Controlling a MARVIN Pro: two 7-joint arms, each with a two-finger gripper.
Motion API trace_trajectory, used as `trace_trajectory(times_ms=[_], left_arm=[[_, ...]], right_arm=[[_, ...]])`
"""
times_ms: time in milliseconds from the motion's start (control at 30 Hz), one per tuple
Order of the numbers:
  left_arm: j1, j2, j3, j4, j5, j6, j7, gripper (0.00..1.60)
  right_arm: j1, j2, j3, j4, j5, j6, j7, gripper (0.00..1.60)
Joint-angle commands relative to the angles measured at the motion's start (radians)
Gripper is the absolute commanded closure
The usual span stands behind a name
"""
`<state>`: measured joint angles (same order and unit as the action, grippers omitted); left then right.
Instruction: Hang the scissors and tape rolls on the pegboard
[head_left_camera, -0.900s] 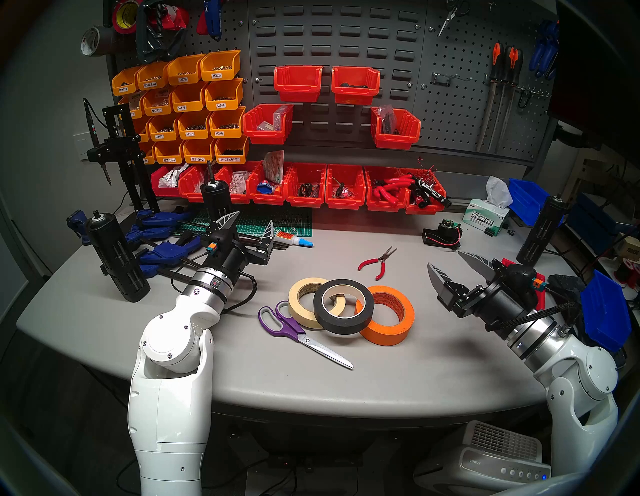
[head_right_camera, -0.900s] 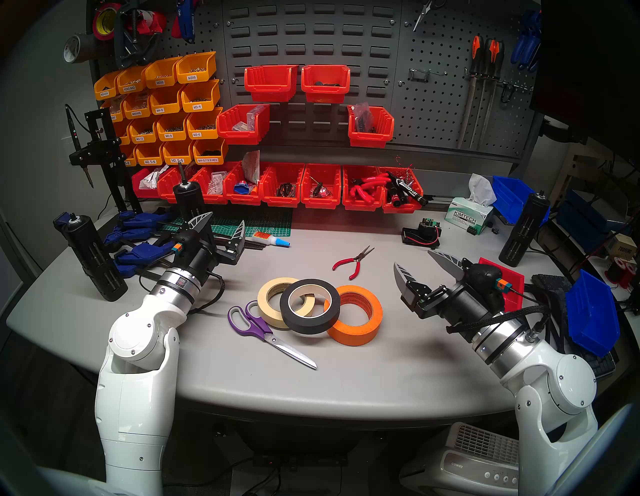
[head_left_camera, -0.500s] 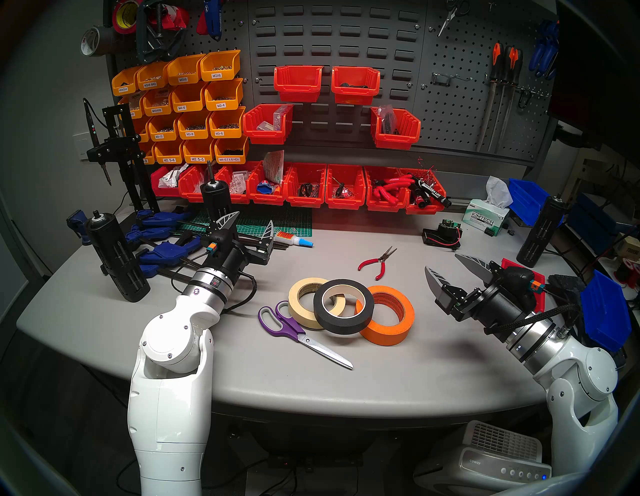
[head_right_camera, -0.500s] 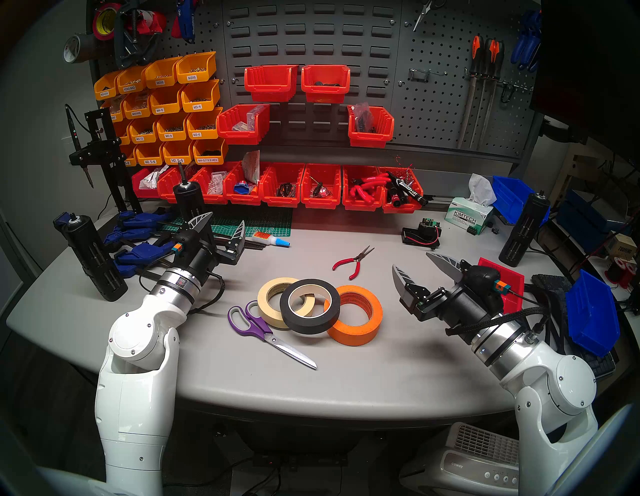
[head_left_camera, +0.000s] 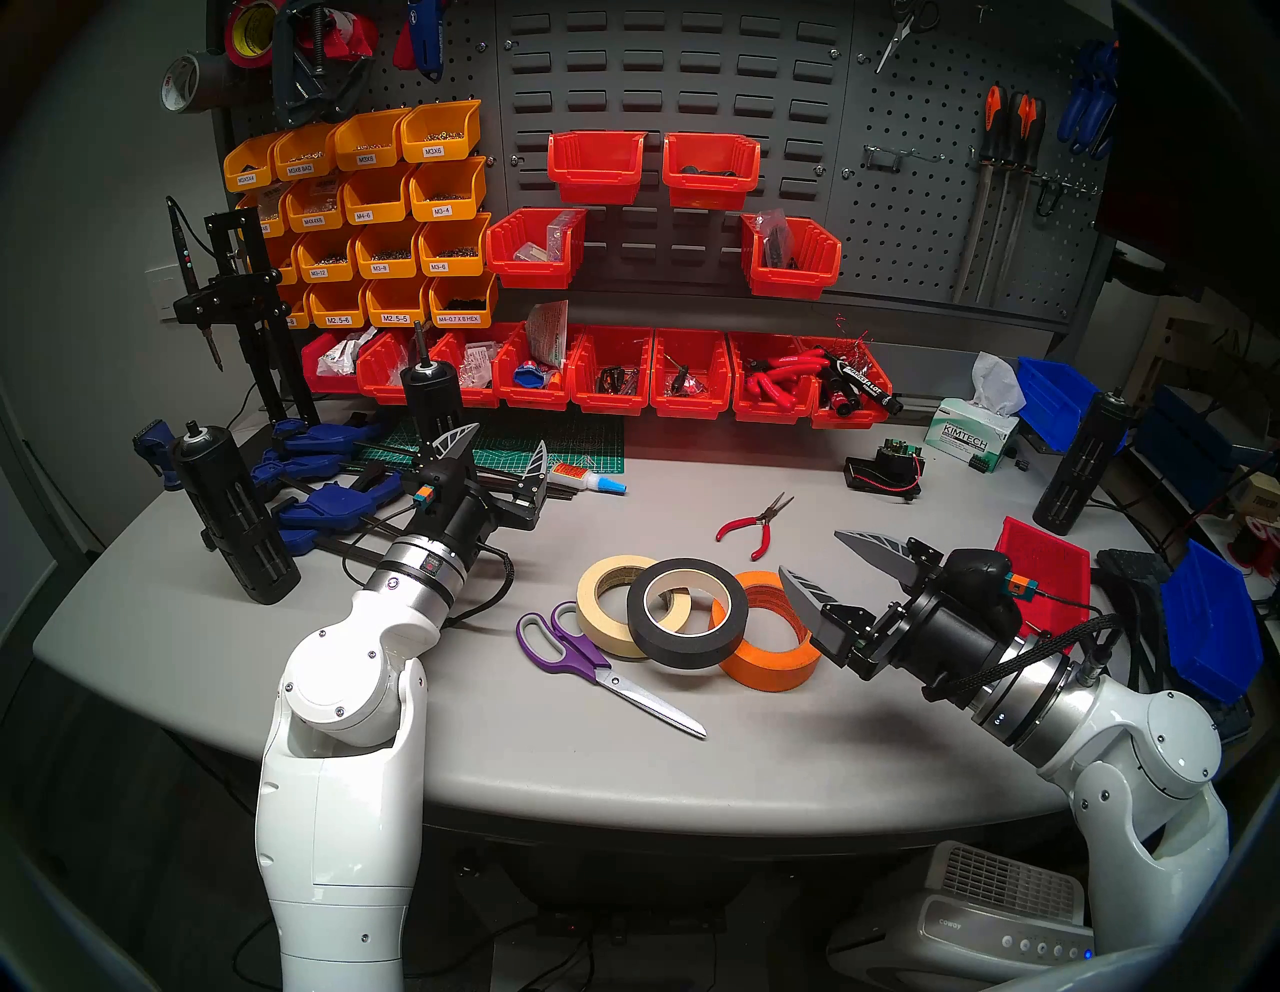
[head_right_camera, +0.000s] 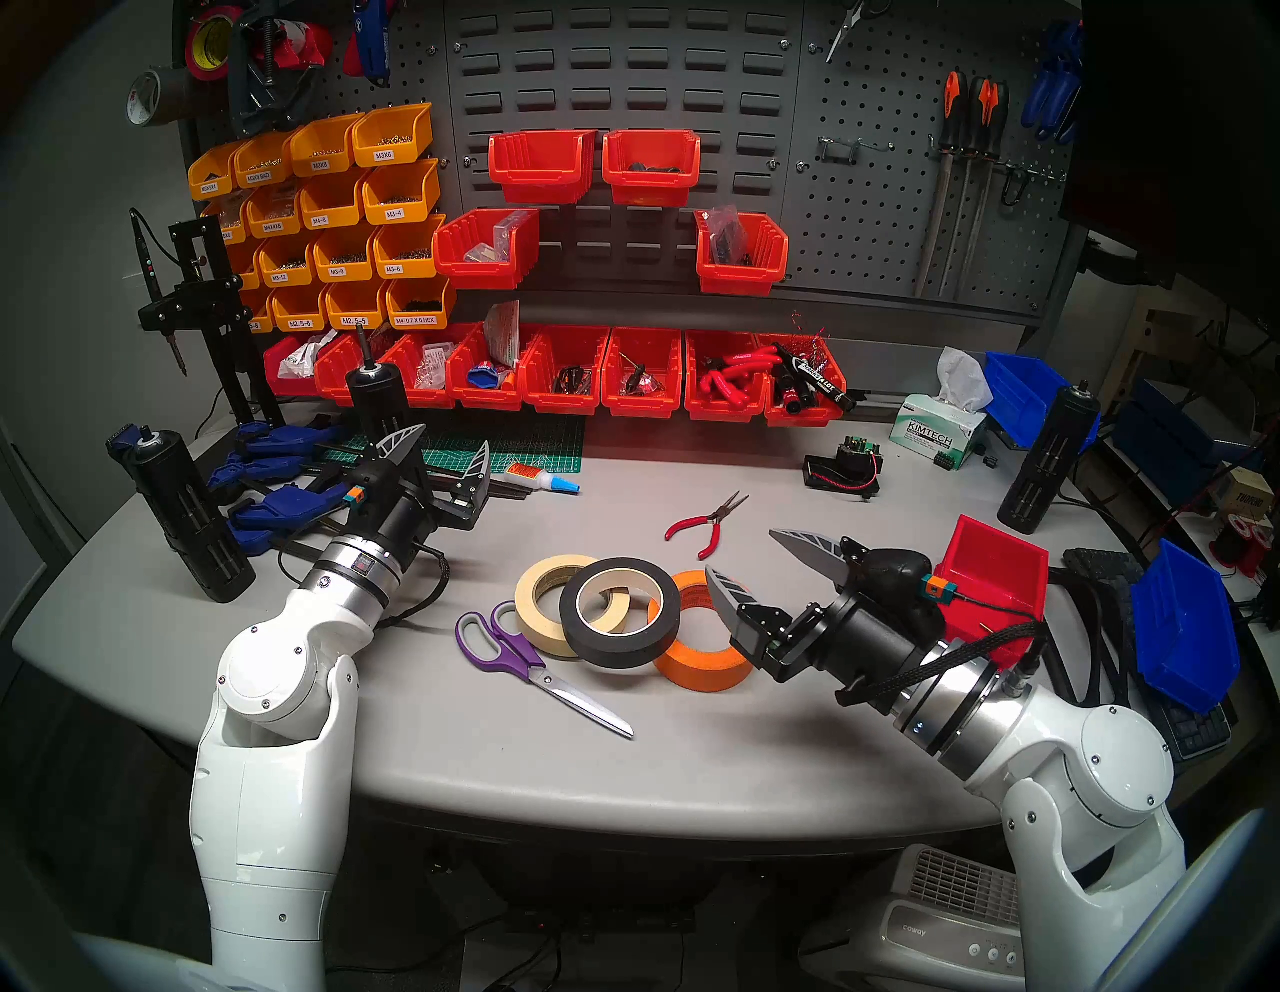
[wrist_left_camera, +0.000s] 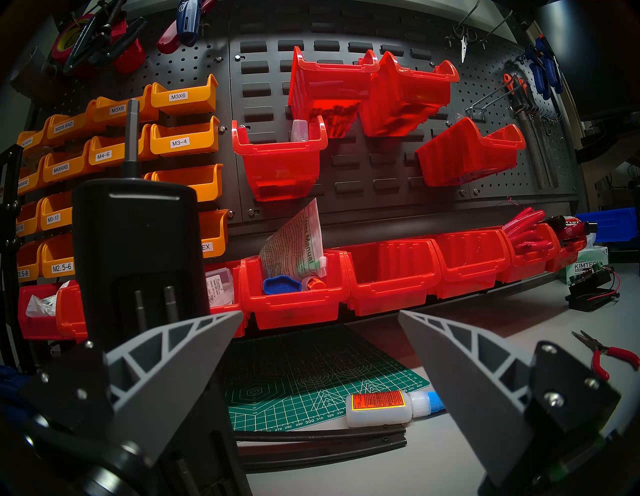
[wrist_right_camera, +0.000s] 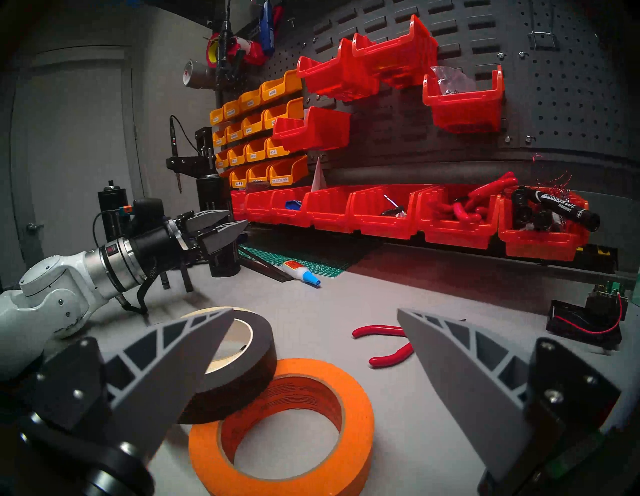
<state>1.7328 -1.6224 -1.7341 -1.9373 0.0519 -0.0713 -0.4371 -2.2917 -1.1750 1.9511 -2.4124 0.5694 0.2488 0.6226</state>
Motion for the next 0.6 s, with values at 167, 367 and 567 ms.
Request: trace_trajectory(times_ms=[167,367,567], left_arm=[[0.000,0.000,0.000,-0.001,0.000,-0.002,0.000,0.00],[0.000,0.000,0.000,-0.001,0.000,-0.002,0.000,0.00],[0.000,0.000,0.000,-0.001,0.000,-0.002,0.000,0.00]], right_arm=[[0.132,0.122,-0.027,-0.031,-0.026,0.079,0.026,0.00],[0.202,0.170,-0.075,-0.031,-0.072,0.147,0.008,0.00],[0.255,0.200,-0.114,-0.031,-0.082,0.194,-0.030,0.00]])
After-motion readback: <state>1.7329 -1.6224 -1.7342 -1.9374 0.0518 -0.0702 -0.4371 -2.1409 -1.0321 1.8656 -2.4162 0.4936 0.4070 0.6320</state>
